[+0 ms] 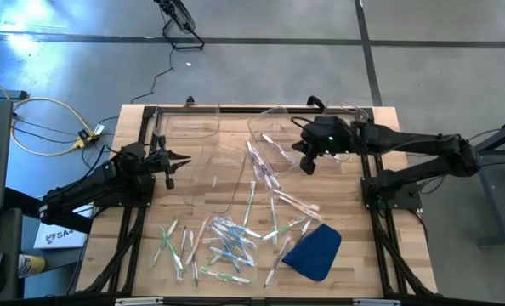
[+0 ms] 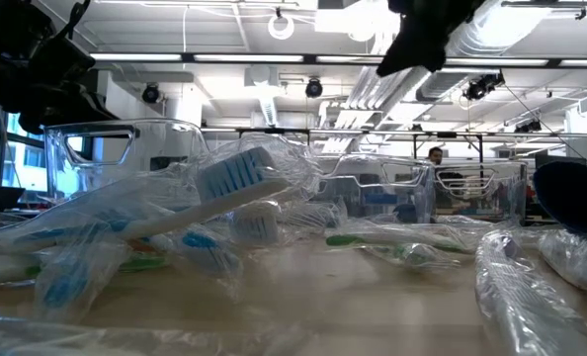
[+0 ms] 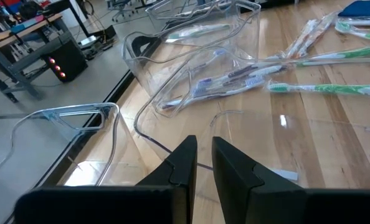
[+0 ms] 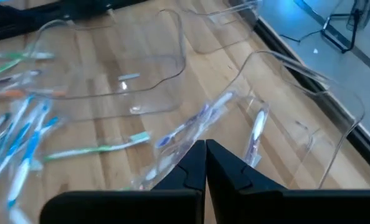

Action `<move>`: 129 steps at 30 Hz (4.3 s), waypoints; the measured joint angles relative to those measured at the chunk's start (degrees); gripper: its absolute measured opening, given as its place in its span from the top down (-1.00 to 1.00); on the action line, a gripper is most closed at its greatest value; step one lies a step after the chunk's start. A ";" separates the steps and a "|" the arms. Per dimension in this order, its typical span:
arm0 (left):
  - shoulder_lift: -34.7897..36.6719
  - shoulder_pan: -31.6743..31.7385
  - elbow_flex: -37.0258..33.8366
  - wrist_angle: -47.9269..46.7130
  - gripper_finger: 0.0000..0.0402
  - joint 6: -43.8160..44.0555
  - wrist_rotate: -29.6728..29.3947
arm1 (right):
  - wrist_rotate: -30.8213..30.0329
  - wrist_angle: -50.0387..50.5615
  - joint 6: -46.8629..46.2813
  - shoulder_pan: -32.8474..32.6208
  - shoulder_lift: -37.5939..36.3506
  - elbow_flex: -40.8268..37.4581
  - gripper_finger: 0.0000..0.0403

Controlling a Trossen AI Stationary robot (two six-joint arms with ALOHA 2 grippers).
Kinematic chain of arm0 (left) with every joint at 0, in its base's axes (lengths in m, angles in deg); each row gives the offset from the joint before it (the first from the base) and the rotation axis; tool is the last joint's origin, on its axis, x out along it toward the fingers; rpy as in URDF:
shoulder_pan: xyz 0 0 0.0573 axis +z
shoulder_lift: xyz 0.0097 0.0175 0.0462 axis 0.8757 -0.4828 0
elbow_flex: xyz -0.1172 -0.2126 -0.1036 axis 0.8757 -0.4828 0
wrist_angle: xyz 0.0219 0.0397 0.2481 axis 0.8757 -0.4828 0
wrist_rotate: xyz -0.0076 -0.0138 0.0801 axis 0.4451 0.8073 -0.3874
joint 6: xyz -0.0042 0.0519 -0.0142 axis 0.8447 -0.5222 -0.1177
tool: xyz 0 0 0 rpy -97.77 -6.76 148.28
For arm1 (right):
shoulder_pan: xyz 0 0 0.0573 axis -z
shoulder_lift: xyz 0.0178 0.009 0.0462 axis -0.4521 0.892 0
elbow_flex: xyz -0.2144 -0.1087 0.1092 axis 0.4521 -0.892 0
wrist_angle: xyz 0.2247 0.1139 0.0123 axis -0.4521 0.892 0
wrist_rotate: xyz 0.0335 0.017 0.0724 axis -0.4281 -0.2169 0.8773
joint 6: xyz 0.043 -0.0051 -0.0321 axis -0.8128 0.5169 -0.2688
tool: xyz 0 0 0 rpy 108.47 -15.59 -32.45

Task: Pick & Place Toothbrushes
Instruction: Put the green toothbrush into the top right transparent bin

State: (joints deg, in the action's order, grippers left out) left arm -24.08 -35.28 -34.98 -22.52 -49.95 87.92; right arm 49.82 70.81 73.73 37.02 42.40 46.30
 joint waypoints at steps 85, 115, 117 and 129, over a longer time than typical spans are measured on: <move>0.00 0.00 0.02 -1.33 0.77 0.00 0.02 | -2.41 -31.35 -4.49 -15.40 -23.31 -30.08 0.99; -0.02 0.02 0.07 -2.75 0.77 0.00 0.11 | 7.65 -7.75 3.03 -15.43 2.77 -7.72 0.99; 0.00 0.02 0.07 -2.82 0.77 0.00 0.09 | 10.01 -6.50 2.76 -15.43 4.79 -7.74 0.99; 0.00 0.00 0.04 -2.94 0.77 -0.04 0.07 | 19.78 -6.51 1.66 -16.53 13.74 -7.74 0.99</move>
State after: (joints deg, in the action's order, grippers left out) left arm -24.08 -35.28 -34.94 -25.46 -49.99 87.99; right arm 69.59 64.30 75.39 20.49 56.14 38.56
